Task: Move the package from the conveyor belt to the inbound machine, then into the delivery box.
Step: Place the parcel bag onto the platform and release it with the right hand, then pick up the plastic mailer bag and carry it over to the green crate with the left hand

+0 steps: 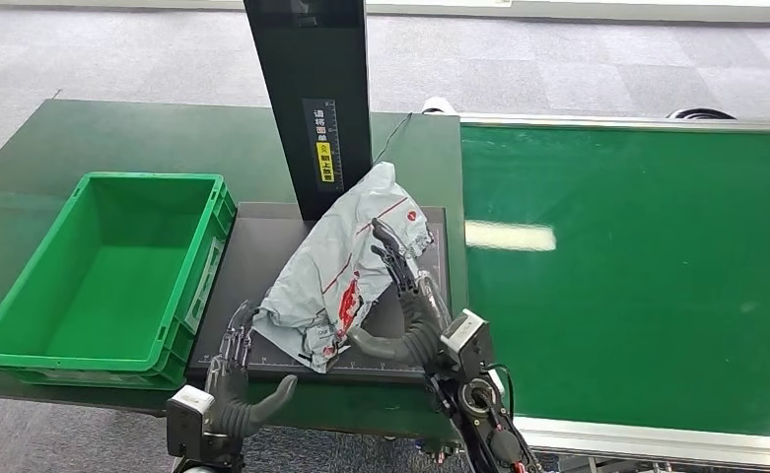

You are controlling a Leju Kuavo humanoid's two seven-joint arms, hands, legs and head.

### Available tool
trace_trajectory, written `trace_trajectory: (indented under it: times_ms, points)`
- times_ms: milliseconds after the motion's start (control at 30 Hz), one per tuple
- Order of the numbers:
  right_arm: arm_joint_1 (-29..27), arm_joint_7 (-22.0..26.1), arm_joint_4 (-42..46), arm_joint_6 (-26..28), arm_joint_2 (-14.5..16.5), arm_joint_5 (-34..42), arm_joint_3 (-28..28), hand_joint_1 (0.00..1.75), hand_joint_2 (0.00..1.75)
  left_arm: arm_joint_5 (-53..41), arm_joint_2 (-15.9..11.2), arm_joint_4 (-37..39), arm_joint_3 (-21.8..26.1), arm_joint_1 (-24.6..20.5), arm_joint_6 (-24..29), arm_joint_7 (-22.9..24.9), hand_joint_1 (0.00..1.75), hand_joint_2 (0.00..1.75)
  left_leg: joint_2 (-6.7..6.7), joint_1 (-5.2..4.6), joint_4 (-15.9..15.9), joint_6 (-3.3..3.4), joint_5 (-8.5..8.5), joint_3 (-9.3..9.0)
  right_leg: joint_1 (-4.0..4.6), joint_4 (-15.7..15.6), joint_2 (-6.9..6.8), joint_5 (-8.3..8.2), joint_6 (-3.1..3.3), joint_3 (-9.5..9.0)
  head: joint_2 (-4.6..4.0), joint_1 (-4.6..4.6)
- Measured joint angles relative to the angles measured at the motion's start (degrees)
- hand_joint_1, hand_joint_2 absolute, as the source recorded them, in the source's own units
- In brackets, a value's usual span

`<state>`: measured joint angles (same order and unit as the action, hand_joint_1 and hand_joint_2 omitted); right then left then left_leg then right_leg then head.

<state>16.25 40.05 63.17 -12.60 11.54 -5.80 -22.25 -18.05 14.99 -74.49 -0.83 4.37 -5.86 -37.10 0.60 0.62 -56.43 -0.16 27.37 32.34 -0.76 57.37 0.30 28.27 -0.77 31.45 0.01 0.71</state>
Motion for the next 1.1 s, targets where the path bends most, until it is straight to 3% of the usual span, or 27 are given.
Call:
trace_trajectory:
  times_ms: [167, 267, 400, 500, 567, 667, 1000, 1100]
  points:
    - [-1.34, -0.01, 2.60, -0.09, -0.38, 0.02, 0.01, 0.00, 1.75, 0.01, 0.03, -0.28, 0.28, 0.03, 0.28, -0.10, 0.00, 1.75, 0.00, 0.00, 0.00, 0.00, 0.00, 0.00, 0.00, 0.00, 0.00, 0.00, 0.00, 0.00, -0.01, 0.01]
    - [-2.56, -0.01, 4.10, -0.10, -0.44, -0.11, 0.16, 0.00, 1.75, -0.38, 0.34, -1.64, 1.01, 0.36, 5.04, -0.89, 0.00, 1.75, 0.00, 0.00, 0.00, 0.00, 0.00, 0.00, 0.00, 0.00, 0.00, 0.00, 0.00, 0.01, -0.01, 0.00]
    - [-5.66, -0.01, 7.51, 1.62, -0.46, -0.99, 1.16, 0.00, 1.75, -7.31, 1.20, -6.84, 2.71, 0.99, 23.66, -2.03, 0.00, 1.75, 0.01, 0.00, 0.00, 0.00, 0.00, 0.03, 0.00, 0.00, -0.01, 0.01, 0.00, 0.05, 0.00, 0.02]
    - [-7.54, 0.00, 10.17, 7.66, -0.44, -3.32, 2.08, 0.00, 1.75, -18.59, 2.08, -10.84, 2.72, 0.45, 38.97, -1.72, 0.00, 1.75, 0.01, 0.00, 0.00, 0.00, 0.00, 0.05, 0.00, 0.00, -0.03, 0.01, 0.01, 0.06, 0.00, 0.00]
    - [-8.25, -0.01, 11.31, 10.63, -0.38, -3.98, 2.70, 0.00, 1.75, -25.79, 2.97, -13.06, 2.79, -0.76, 43.82, -0.96, 0.00, 1.75, 0.01, -0.01, 0.00, 0.00, 0.00, 0.05, -0.01, 0.00, -0.03, 0.01, 0.01, 0.02, 0.00, -0.01]
    - [-8.99, -0.01, 12.38, 11.94, -0.27, -4.18, 3.50, 0.00, 1.75, -31.39, 3.97, -15.50, 3.02, -2.40, 44.83, -0.03, 0.00, 1.75, -0.01, -0.01, 0.00, 0.00, 0.00, -0.01, -0.01, -0.01, -0.01, -0.02, 0.02, -0.03, -0.01, 0.00]
    - [-9.80, -0.01, 13.69, 12.60, -0.22, -4.61, 4.57, 0.00, 1.75, -33.40, 5.17, -18.11, 3.46, -3.65, 44.92, 0.20, 0.00, 1.75, 0.00, 0.00, 0.00, 0.00, 0.00, 0.01, 0.00, 0.00, -0.01, -0.01, 0.03, 0.03, -0.01, 0.01]
    - [-9.93, -0.01, 13.77, 13.48, -0.22, -5.27, 4.86, 0.00, 1.75, -43.23, 5.34, -18.36, 3.04, -4.22, 44.92, 3.21, 0.00, 1.75, -0.01, 0.00, 0.00, 0.00, 0.00, 0.02, -0.01, 0.00, -0.01, -0.01, 0.03, 0.06, 0.00, 0.00]
